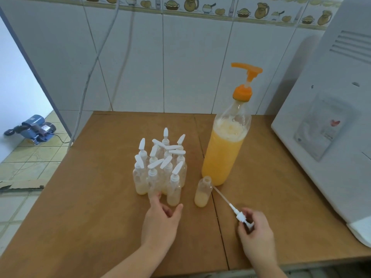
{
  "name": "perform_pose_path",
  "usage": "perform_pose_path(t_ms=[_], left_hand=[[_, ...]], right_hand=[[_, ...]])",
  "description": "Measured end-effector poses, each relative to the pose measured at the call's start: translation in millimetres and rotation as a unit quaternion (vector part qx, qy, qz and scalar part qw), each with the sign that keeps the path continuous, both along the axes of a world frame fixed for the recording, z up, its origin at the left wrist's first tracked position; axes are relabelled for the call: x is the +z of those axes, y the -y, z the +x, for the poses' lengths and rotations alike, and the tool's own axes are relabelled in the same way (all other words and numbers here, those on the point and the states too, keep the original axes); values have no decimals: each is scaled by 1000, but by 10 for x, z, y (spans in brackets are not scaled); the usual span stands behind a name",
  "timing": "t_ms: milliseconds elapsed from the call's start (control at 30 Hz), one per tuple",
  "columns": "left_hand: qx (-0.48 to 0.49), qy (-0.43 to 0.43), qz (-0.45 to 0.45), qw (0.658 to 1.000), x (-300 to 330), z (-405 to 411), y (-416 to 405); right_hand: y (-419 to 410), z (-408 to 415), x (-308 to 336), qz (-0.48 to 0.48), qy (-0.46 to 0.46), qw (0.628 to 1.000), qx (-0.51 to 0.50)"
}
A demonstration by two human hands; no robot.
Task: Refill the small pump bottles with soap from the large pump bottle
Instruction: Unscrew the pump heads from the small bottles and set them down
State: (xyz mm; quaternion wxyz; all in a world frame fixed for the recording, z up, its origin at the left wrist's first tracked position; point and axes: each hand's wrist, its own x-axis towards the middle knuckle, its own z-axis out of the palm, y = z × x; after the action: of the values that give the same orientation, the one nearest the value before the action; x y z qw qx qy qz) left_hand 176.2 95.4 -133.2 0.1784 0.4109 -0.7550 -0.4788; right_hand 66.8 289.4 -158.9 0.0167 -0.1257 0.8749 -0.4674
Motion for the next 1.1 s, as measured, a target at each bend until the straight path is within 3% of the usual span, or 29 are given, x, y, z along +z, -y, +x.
perform_pose_path(t_ms=[67, 167, 333, 467, 633, 767, 833, 967, 1100], left_hand=[[4, -4, 0, 1000, -3, -44, 0], [3, 0, -3, 1000, 41, -130, -24], [18, -1, 0, 1000, 114, -268, -33], [1, -7, 4, 1000, 133, -280, 8], [-85, 48, -161, 982, 217, -76, 6], [-104, -46, -271, 956, 230, 11, 58], [-119, -98, -262, 953, 247, 19, 84], [-169, -132, -144, 966, 367, 30, 85], [-221, -146, -115, 957, 436, 12, 88]], right_hand=[[4, 2, 30, 24, 9, 999, 20], [28, -12, 49, 58, -70, 995, 47], [254, 36, 326, -13, -203, 979, 1], [653, 183, 694, -57, -268, 958, 79], [1014, 299, 1050, 11, -92, 985, 143], [1076, 293, 1217, -8, -48, 989, 142], [1099, 268, 1288, -29, -2, 987, 157], [1098, 199, 1344, -66, 40, 972, 220], [1062, 205, 1406, -146, 155, 931, 297]])
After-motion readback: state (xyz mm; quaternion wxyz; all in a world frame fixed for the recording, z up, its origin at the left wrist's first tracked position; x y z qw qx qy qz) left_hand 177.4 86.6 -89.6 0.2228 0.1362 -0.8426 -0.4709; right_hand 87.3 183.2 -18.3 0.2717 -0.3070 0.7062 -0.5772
